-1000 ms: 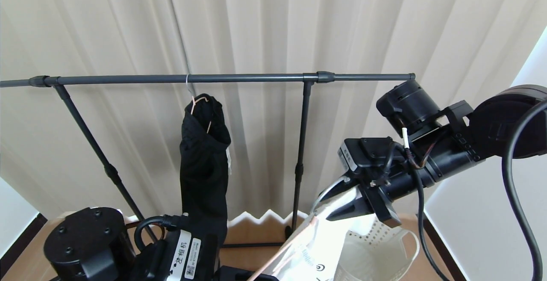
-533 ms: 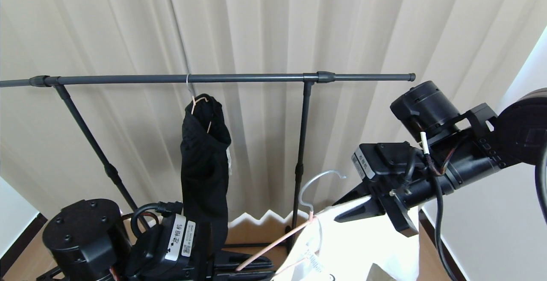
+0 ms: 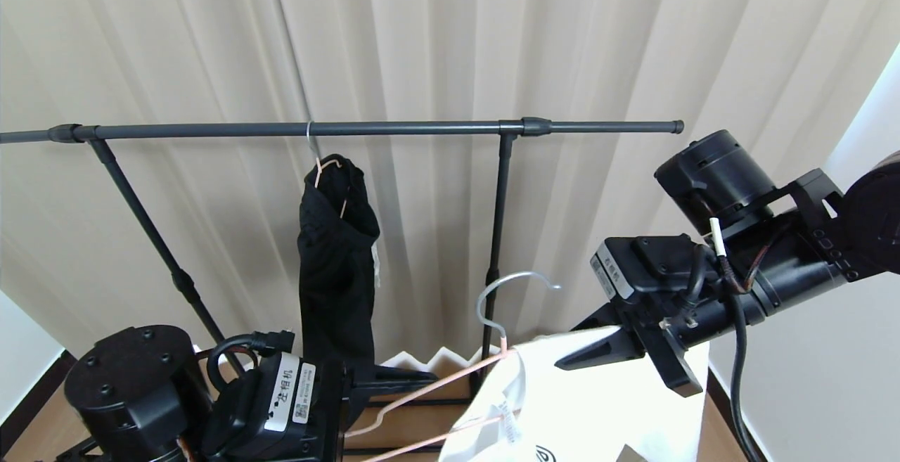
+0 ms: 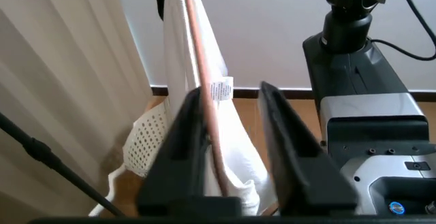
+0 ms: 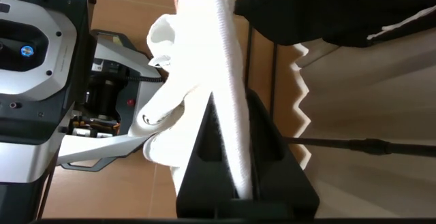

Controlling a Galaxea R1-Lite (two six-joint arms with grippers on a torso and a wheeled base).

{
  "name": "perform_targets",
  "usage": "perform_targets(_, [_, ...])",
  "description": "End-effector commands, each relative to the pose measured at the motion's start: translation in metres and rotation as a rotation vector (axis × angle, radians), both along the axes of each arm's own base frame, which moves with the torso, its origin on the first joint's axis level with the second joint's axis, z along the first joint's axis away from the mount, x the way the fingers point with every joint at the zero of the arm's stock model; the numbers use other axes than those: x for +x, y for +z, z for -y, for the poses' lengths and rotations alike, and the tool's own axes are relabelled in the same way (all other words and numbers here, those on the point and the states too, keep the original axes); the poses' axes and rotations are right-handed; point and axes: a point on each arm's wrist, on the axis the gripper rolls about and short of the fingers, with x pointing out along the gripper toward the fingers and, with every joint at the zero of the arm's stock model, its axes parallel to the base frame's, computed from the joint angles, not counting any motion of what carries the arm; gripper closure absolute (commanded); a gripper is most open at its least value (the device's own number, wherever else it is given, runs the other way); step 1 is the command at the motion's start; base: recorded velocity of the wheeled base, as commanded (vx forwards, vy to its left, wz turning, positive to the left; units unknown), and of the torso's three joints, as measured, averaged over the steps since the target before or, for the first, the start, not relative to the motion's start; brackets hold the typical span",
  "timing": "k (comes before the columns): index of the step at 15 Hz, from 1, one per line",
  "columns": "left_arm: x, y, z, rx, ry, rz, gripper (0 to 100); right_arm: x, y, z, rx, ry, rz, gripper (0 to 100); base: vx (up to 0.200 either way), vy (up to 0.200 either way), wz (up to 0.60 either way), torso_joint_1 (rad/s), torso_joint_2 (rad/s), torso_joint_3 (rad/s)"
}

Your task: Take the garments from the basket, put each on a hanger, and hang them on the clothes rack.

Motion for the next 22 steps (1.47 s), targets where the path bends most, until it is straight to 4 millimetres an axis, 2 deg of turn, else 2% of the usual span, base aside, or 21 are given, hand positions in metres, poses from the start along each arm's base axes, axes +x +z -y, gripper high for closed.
perform_targets(1, [0.000, -0.002, 0.000, 0.007, -0.001, 0.000, 0, -0.009, 0.004, 0.006, 0.006, -0.001, 0.011, 100, 0.000, 0.000, 0.00, 0.000, 0.00, 0.000])
perform_targets(4, [0.000, 0.002, -0.001, -0.016, 0.000, 0.034, 0, -0.012, 0.003, 0.008, -0.002, -0.004, 0.008, 100, 0.000, 0.000, 0.00, 0.000, 0.00, 0.000])
perform_targets(7, [0.004, 0.005, -0.011, -0.035, 0.049, 0.064, 0, -0.014, 0.001, 0.009, -0.026, -0.020, 0.017, 100, 0.000, 0.000, 0.00, 0.000, 0.00, 0.000])
perform_targets(12, [0.004, 0.007, -0.017, -0.041, 0.074, 0.070, 0, -0.014, 0.003, 0.010, -0.035, -0.035, 0.038, 100, 0.000, 0.000, 0.00, 0.000, 0.00, 0.000])
perform_targets(16, [0.001, 0.021, -0.040, -0.079, 0.175, 0.074, 0, -0.014, 0.014, 0.012, -0.072, -0.118, 0.103, 100, 0.000, 0.000, 0.00, 0.000, 0.00, 0.000])
perform_targets(19, [0.001, 0.014, -0.051, -0.061, 0.276, 0.034, 0, -0.016, 0.023, 0.015, -0.075, -0.179, 0.217, 100, 0.000, 0.000, 0.00, 0.000, 0.00, 0.000])
perform_targets(22, [0.000, 0.011, -0.051, -0.049, 0.450, 0.015, 0, -0.018, 0.026, 0.015, -0.052, -0.230, 0.278, 100, 0.000, 0.000, 0.00, 0.000, 0.00, 0.000])
